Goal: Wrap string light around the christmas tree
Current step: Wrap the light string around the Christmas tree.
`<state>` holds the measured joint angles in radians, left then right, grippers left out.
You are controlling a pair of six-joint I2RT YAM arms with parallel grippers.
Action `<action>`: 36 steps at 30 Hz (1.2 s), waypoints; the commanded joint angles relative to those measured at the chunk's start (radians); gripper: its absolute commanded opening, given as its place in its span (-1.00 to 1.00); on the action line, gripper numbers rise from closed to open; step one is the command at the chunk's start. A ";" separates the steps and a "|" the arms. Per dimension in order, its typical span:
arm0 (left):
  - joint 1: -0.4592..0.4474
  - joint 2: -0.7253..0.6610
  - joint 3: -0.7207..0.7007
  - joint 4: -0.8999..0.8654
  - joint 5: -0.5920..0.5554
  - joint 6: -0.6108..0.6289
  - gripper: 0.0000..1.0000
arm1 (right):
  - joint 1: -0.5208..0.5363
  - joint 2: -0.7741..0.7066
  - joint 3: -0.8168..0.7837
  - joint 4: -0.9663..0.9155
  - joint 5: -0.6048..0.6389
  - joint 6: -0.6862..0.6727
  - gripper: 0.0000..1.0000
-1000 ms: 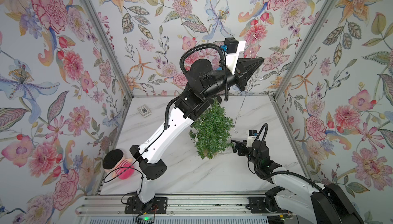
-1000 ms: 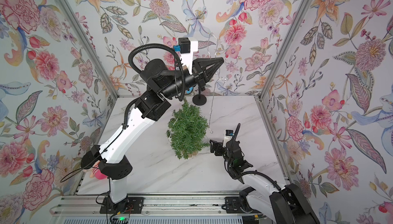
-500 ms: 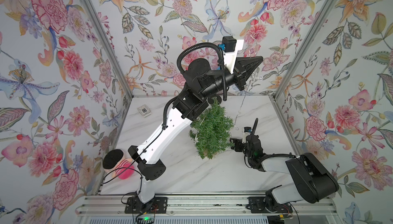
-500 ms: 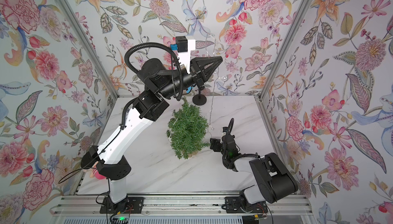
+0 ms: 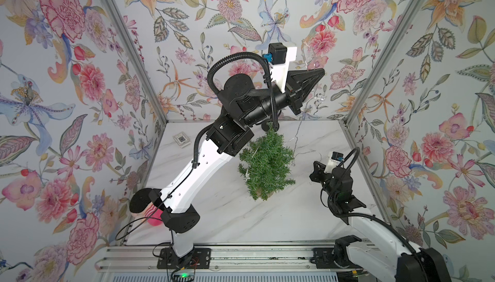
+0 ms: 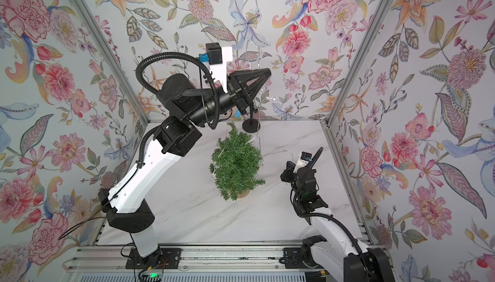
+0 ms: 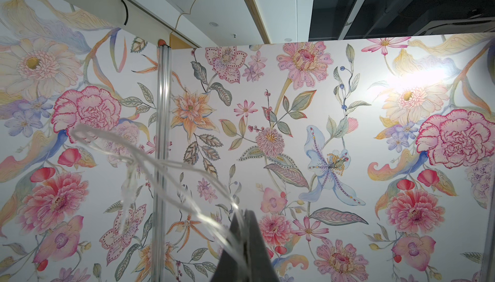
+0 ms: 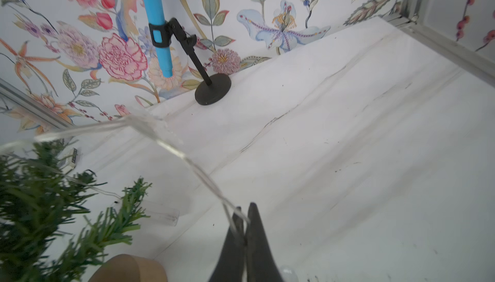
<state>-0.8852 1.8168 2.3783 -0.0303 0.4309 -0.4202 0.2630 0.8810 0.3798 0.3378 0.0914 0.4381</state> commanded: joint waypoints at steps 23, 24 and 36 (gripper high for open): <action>0.005 -0.137 -0.028 -0.045 -0.198 0.199 -1.00 | 0.005 -0.462 0.522 -0.703 -0.096 -0.171 -1.00; 0.006 -0.125 0.003 -0.066 -0.217 0.200 -1.00 | 0.007 -0.451 0.552 -0.712 -0.099 -0.169 -1.00; 0.005 -0.129 -0.048 -0.056 -0.181 0.188 -1.00 | 0.006 -0.493 0.390 -0.837 -0.203 -0.109 -1.00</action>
<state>-0.8852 1.6962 2.3394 -0.1036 0.2314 -0.2420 0.2623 0.4038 0.8253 -0.4244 -0.0704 0.3027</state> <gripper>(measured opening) 0.057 0.048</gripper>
